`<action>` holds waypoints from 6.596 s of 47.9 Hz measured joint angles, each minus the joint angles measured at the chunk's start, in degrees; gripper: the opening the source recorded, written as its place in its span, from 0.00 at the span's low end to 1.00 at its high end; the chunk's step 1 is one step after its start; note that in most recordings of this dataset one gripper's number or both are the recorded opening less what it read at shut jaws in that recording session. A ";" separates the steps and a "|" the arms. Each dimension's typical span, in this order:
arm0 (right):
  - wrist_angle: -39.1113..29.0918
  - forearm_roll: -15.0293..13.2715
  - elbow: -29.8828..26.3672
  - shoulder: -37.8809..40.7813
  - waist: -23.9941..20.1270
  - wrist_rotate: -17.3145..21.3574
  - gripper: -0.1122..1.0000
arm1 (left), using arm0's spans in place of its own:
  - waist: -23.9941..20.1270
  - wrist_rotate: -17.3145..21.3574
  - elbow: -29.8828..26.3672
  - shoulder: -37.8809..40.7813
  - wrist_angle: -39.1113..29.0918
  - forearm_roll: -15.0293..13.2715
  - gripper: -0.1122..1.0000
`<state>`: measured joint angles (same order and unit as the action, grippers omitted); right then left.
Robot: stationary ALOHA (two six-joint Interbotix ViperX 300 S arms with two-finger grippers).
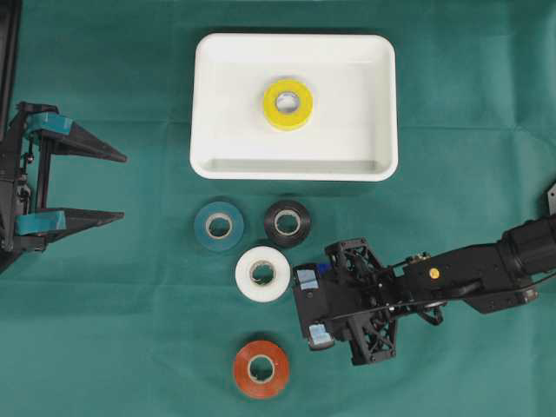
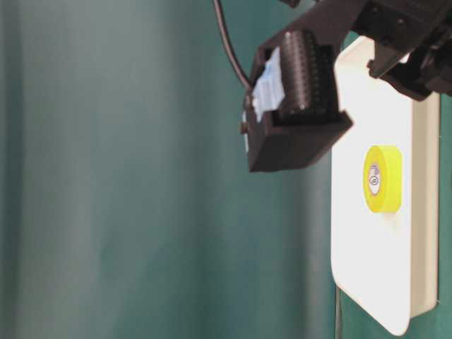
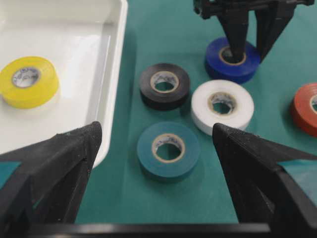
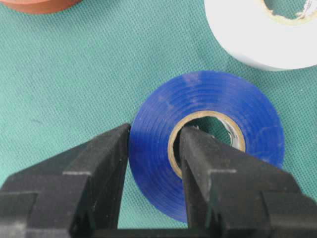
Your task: Pick up the tape from a random location and place it into the white case.
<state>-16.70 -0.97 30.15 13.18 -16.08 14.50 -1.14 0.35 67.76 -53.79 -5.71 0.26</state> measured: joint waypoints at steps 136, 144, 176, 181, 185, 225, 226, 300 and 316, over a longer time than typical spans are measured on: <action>-34.10 -3.96 -14.77 -22.94 0.00 0.26 0.39 | -0.18 -0.44 0.53 0.00 0.09 0.00 0.98; -34.10 -3.96 -14.77 -22.94 0.09 0.26 0.39 | -0.18 -0.53 0.53 0.00 0.00 -0.09 0.98; -34.28 -4.13 -14.77 -22.94 2.46 0.26 0.39 | -0.18 -0.53 0.70 0.09 0.18 -0.09 0.98; -34.28 -4.39 -14.77 -22.94 4.57 0.09 0.39 | -0.18 -0.53 0.70 0.00 0.18 -0.09 0.98; -34.28 -4.92 -14.77 -22.94 6.50 -0.35 0.39 | -0.18 -0.53 0.70 0.00 0.26 -0.09 0.98; -33.31 -6.42 -14.68 -21.36 30.85 -4.66 0.39 | -0.18 -0.35 0.70 -0.09 0.26 -0.18 0.98; -33.22 -6.42 -14.68 -21.27 31.38 -4.66 0.39 | -0.18 -0.35 0.70 -0.09 0.35 -0.09 0.98; -32.61 -6.77 -14.68 -20.74 36.04 -4.83 0.39 | -0.18 -0.18 0.70 -0.26 0.26 -0.09 0.98; -32.61 -6.77 -14.68 -20.65 36.04 -4.92 0.39 | -0.18 -0.18 0.70 -0.26 0.26 -0.09 0.98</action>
<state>-49.31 -7.73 15.47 -7.47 19.95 9.58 -1.32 0.18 68.47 -54.05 -5.45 0.18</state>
